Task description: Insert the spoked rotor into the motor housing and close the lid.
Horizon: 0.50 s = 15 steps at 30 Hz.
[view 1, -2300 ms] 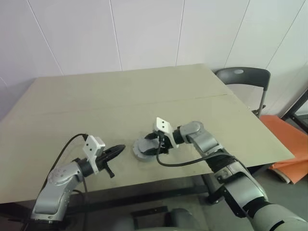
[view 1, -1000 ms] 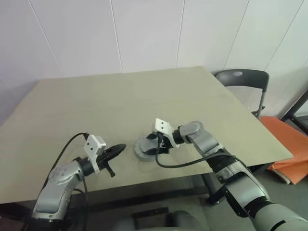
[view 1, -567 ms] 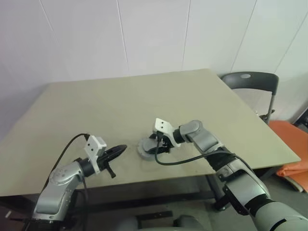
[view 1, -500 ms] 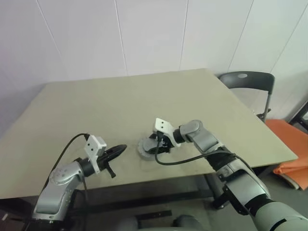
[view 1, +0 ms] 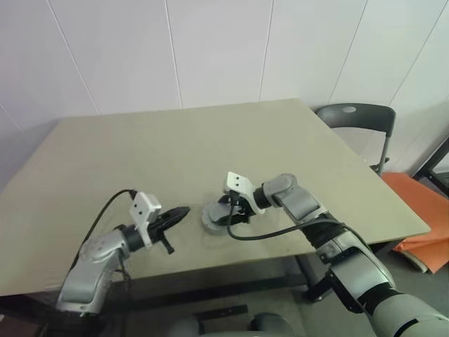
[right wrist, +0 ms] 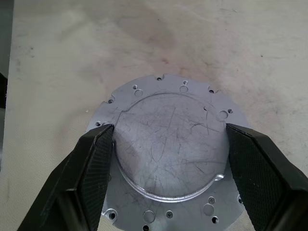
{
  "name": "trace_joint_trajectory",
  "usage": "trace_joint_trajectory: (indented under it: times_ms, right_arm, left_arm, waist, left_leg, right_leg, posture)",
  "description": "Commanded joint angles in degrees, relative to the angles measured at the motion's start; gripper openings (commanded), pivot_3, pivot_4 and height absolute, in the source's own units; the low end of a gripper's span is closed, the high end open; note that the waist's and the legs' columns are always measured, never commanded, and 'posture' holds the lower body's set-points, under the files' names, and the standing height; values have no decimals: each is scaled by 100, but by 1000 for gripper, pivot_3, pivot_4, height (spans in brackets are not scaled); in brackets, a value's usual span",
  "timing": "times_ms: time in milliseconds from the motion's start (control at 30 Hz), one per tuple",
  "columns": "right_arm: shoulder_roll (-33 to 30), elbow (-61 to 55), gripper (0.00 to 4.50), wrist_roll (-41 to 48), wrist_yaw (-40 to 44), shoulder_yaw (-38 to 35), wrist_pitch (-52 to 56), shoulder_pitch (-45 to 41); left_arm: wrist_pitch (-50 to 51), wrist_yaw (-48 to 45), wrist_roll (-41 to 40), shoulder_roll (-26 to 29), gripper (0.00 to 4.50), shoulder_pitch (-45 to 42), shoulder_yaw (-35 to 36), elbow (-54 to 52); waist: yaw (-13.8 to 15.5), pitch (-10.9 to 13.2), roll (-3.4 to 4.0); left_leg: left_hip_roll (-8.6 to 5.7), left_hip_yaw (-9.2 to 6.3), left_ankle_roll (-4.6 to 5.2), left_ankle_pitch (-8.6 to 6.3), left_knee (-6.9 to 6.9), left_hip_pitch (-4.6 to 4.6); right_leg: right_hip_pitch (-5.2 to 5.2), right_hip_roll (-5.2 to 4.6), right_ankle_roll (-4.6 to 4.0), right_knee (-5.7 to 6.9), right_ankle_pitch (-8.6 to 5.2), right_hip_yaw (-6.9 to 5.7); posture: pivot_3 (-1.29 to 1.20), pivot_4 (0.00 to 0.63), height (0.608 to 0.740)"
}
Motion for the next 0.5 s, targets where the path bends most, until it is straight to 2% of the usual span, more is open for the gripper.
trace_joint_trajectory:
  times_ms: [33, 233, 433, 500]
  right_arm:
    - [-158, 497, 3244, -483, -201, 337, 338, 277]
    - [-181, 351, 3244, -474, -298, 264, 342, 329]
    - [-192, 123, 3244, -344, -379, 55, 309, 414]
    - [-153, -49, 3996, -193, -374, -101, 363, 437]
  left_arm:
    - [-281, -165, 326, -266, 0, -749, -450, 687]
    - [-538, -226, 1040, -605, 0, -1644, -1051, 2332]
    - [-368, -279, 1645, -404, 0, -1748, -1508, 3036]
    - [-306, -354, 1613, -350, 0, -1722, -1495, 2972]
  waist:
    - [55, -3, -12]
    - [70, -4, -8]
    - [82, -30, -24]
    - [82, -27, -13]
  left_leg:
    - [-1, 1, 0, 0, 1, -1]
    - [-14, 1, 2, 1, 1, -1]
    - [-13, -18, 2, 2, 0, 5]
    - [-12, -21, 2, 1, 0, 5]
  right_leg:
    - [-5, 4, 4, 0, 27, -5]
    - [-18, 40, 3, 0, 31, -24]
    - [-13, 59, 3, 10, 36, -22]
    - [-11, 58, 3, 10, 36, -22]
  posture:
    - [0, 0, 740]
    - [0, 0, 740]
    - [0, 0, 740]
    - [0, 0, 740]
